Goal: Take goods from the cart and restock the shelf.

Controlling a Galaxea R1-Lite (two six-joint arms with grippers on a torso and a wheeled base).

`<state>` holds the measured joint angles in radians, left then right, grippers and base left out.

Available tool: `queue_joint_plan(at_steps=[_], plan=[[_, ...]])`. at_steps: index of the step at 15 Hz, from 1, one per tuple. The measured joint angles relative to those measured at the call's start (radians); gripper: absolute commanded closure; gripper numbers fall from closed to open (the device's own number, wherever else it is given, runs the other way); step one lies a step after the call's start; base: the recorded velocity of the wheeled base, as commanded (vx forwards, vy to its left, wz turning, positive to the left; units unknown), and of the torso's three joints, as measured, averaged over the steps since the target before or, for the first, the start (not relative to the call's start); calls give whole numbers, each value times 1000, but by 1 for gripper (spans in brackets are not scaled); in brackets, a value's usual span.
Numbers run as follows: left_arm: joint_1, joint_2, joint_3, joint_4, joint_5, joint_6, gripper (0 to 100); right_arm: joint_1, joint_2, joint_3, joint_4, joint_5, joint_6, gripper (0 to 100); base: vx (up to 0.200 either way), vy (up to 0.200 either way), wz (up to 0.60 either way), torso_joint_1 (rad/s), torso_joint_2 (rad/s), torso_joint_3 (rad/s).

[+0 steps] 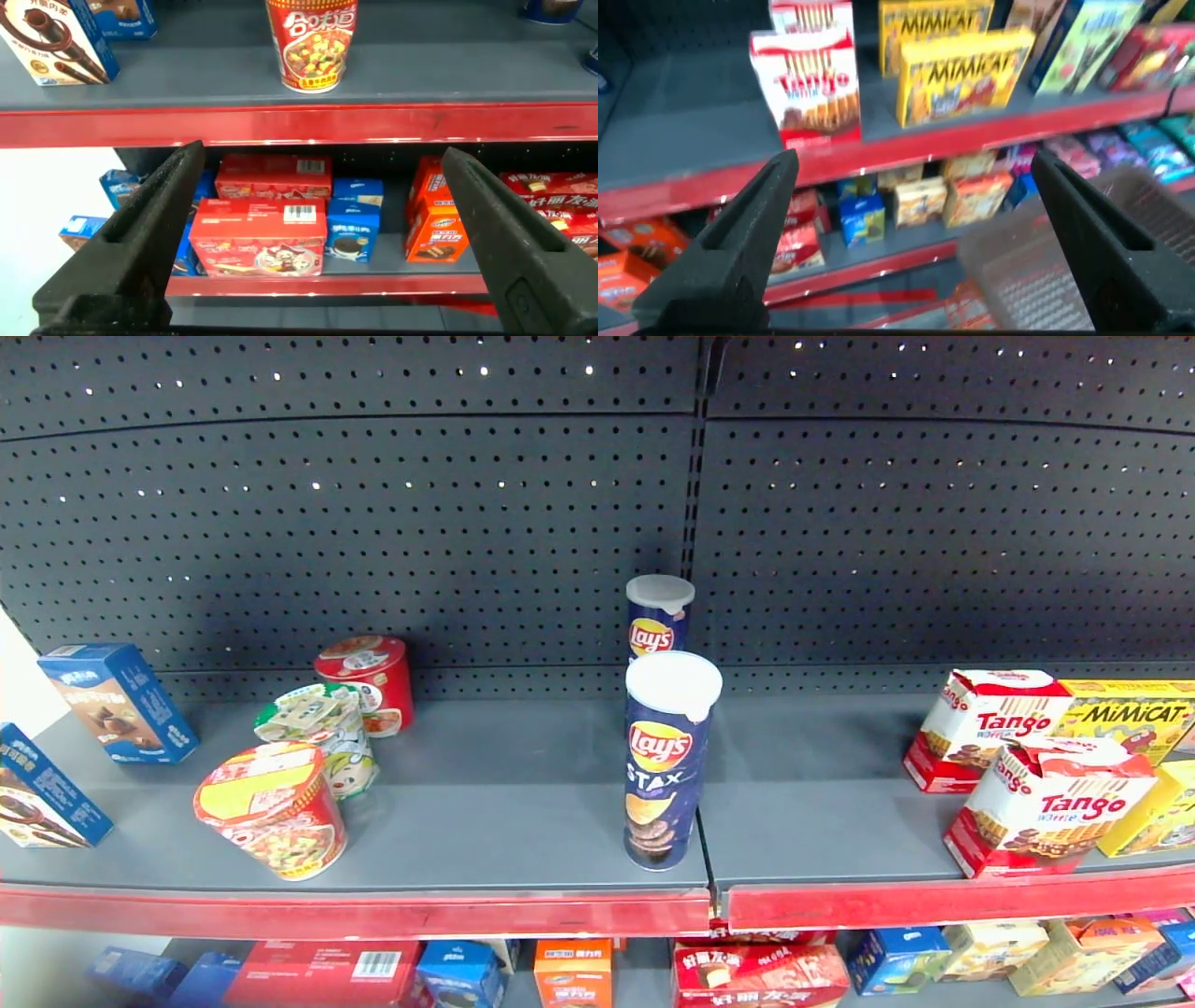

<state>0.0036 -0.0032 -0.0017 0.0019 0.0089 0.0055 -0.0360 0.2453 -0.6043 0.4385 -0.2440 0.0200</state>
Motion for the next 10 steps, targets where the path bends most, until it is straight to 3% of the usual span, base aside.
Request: queue_joint_plan(at_steps=[4, 10], plan=[[1, 0, 0, 0, 0, 0, 0, 37, -80, 133, -18, 74, 46, 0, 0, 0, 0, 0, 0, 0], [0, 0, 0, 0, 0, 0, 0, 43, -143, 231, -69, 188, 39, 0, 0, 0, 0, 0, 0, 0]])
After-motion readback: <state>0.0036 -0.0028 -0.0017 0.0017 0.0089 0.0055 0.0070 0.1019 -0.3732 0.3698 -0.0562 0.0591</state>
